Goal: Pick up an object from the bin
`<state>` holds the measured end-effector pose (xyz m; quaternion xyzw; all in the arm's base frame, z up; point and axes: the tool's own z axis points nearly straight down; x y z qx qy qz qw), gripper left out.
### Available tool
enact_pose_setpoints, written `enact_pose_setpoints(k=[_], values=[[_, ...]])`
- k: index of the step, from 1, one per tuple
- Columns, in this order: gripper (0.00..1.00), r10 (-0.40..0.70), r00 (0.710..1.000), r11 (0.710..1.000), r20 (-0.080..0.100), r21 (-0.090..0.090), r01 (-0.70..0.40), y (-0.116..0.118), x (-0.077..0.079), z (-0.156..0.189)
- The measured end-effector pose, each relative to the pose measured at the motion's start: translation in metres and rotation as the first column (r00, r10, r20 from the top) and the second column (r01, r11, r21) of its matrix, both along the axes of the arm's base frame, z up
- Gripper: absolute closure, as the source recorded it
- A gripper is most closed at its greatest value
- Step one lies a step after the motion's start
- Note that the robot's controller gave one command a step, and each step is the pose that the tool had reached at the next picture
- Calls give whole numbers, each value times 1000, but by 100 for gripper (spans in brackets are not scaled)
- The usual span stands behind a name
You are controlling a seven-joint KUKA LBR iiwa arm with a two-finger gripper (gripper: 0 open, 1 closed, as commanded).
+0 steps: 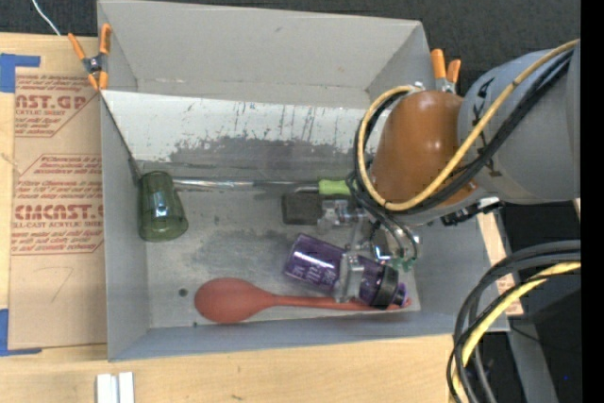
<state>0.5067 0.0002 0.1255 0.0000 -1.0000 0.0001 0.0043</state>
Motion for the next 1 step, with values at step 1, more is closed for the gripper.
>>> enact_pose_setpoints(k=[1], values=[[0, 0, 1000, 1000, 8, 0, 0, 0, 2, 4]])
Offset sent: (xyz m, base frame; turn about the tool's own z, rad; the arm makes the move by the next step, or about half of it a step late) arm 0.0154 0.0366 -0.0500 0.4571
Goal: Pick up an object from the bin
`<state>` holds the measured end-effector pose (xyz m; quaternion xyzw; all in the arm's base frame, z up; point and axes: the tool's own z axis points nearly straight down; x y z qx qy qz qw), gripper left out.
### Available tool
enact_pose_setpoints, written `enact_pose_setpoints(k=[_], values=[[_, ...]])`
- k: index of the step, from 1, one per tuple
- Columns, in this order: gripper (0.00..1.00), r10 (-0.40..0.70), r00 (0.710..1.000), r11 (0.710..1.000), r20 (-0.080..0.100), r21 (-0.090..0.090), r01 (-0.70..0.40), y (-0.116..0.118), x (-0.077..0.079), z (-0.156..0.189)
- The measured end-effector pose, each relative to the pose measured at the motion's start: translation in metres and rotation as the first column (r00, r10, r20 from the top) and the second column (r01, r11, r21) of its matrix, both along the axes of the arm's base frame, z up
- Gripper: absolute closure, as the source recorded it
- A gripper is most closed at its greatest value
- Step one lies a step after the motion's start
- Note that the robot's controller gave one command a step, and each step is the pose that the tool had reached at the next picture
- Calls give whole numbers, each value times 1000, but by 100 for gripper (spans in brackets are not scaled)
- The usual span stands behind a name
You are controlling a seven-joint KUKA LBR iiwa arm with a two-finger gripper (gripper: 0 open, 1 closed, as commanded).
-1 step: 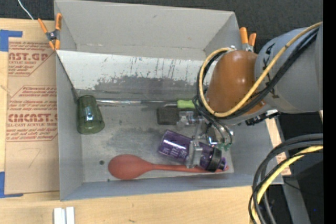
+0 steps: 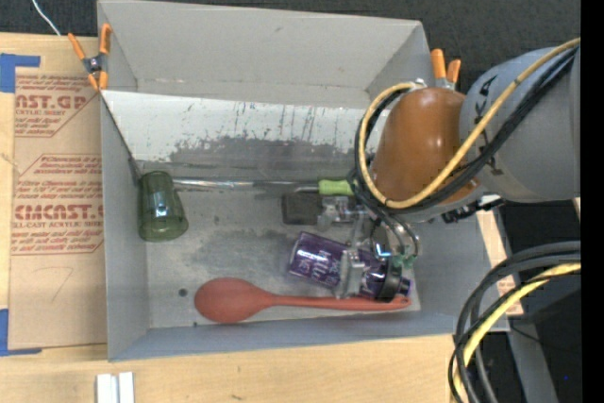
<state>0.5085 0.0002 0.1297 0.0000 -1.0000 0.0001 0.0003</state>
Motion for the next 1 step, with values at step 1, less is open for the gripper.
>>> enact_pose_setpoints(k=[1], values=[[100, -439, 898, 898, -8, -4, 439, 37, 13, -55]])
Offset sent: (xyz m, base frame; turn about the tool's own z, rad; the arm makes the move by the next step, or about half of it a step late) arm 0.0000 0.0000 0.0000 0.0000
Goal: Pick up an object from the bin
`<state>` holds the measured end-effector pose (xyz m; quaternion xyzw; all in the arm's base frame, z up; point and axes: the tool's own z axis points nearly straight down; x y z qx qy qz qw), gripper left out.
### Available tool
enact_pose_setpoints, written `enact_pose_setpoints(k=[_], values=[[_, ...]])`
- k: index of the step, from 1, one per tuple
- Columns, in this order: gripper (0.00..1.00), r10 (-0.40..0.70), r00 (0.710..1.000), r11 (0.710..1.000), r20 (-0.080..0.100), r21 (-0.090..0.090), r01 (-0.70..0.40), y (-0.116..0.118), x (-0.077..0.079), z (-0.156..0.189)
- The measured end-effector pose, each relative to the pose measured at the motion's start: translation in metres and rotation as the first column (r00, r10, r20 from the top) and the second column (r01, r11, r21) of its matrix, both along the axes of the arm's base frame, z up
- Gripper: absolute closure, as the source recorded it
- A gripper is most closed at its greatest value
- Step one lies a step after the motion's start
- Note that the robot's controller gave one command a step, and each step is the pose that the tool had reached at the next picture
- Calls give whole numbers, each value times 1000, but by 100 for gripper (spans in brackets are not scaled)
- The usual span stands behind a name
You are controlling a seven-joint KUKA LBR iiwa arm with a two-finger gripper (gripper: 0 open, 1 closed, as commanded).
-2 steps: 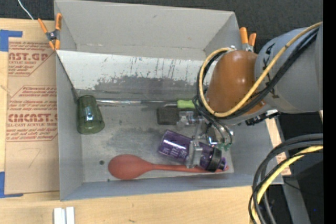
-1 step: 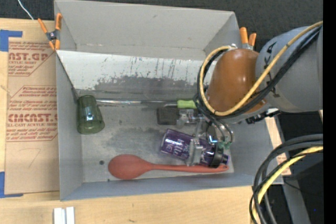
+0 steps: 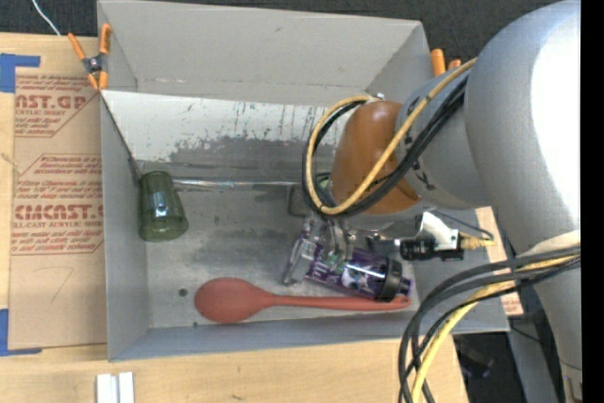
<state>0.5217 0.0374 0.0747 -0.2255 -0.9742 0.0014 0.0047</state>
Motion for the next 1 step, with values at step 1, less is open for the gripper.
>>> enact_pose_setpoints(k=[1], values=[[100, 0, 1000, 1000, 0, 0, 0, 0, 0, 0]])
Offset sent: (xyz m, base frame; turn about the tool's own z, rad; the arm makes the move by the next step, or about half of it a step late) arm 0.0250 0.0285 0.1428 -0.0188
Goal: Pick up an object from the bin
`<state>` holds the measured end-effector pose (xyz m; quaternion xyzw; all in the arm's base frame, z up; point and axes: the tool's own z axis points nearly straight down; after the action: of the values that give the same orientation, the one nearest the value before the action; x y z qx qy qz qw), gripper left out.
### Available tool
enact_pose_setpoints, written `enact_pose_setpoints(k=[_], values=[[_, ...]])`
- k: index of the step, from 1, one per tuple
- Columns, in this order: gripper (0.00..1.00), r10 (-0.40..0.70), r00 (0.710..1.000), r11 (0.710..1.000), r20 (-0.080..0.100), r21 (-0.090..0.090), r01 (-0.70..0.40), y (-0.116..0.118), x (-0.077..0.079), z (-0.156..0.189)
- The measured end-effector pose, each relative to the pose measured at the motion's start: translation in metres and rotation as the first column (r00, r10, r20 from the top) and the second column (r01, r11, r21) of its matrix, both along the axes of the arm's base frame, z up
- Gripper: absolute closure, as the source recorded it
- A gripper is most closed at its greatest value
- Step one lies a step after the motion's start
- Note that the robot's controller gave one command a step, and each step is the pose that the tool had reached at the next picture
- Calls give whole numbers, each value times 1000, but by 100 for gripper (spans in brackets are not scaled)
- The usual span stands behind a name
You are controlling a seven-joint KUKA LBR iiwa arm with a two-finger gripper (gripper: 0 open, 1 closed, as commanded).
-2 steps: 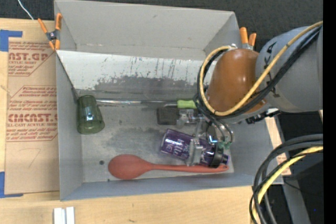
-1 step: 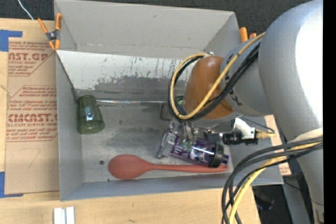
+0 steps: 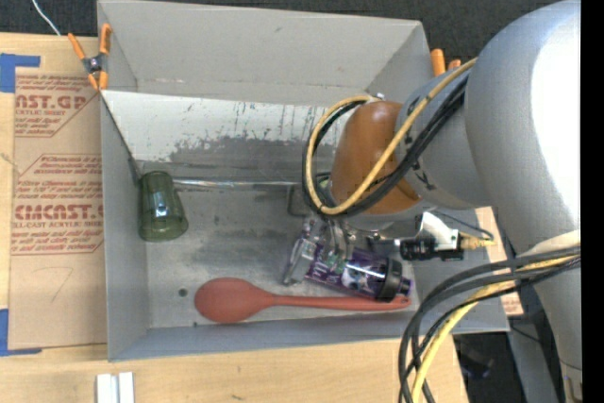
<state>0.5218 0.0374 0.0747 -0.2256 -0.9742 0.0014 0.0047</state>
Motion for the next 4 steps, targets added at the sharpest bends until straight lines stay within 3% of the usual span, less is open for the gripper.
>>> enact_pose_setpoints(k=[1, 2, 3, 4], values=[[100, 16, 1000, 1000, -3, 0, -16, 24, 20, 116], [100, 28, 1000, 1000, 3, 0, -28, 14, 2, 36], [100, -168, 986, 986, -5, -2, 168, -23, -3, 63], [100, -62, 998, 998, -1, -1, 62, -24, -19, 7]])
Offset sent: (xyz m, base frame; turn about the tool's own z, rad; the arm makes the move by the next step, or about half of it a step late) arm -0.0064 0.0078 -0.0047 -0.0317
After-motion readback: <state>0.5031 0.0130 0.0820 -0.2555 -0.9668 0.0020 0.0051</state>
